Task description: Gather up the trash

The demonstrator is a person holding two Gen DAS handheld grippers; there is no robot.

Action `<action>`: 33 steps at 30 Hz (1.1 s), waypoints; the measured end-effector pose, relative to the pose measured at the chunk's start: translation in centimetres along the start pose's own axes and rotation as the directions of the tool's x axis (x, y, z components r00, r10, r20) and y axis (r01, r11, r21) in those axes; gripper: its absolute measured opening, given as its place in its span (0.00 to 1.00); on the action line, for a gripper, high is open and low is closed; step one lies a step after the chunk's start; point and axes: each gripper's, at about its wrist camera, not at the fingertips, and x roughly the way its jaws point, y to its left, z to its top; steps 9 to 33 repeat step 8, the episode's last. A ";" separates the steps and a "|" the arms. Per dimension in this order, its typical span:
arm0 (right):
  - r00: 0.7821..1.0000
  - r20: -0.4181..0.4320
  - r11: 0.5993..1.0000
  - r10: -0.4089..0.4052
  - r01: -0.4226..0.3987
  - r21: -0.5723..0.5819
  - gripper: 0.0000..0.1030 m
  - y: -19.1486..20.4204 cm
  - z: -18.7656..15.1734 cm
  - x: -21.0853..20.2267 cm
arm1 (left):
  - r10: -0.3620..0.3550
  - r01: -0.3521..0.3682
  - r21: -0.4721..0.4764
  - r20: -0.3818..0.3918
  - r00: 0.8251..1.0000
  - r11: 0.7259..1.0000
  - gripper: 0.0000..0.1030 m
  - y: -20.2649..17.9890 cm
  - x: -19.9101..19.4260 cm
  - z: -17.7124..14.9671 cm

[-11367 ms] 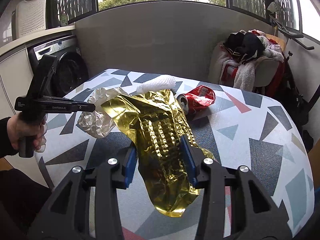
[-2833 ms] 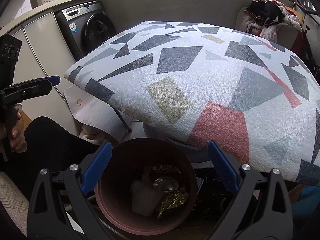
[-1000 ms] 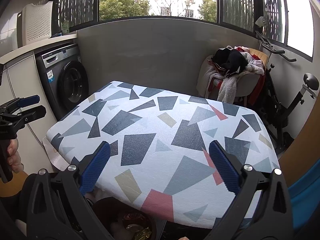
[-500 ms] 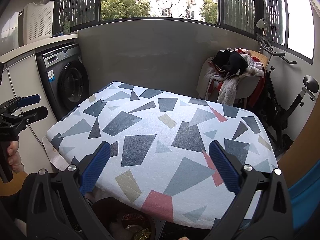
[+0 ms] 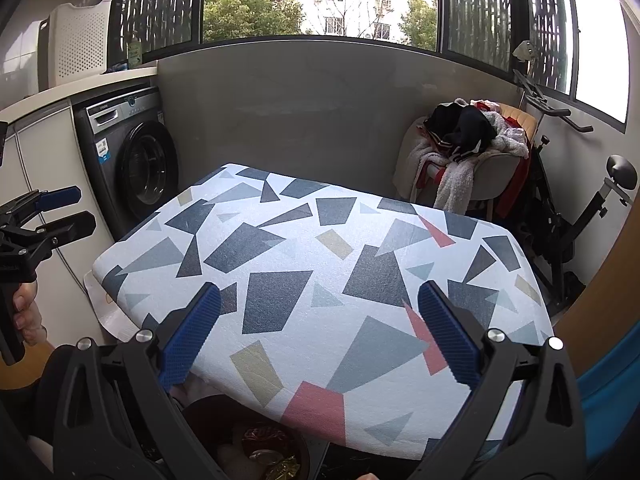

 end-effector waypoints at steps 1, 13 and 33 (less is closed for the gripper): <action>1.000 0.000 1.000 0.000 0.000 0.000 0.94 0.1 -0.1 0.0 | 0.002 -0.002 0.000 -0.002 1.000 1.000 0.94 0.0 0.0 0.0; 1.000 -0.003 1.000 -0.001 0.001 -0.003 0.94 0.0 0.1 0.0 | 0.014 -0.014 -0.003 -0.010 1.000 1.000 0.94 0.0 0.2 0.0; 1.000 -0.003 1.000 -0.001 0.001 -0.003 0.94 0.0 0.1 0.0 | 0.014 -0.014 -0.003 -0.010 1.000 1.000 0.94 0.0 0.2 0.0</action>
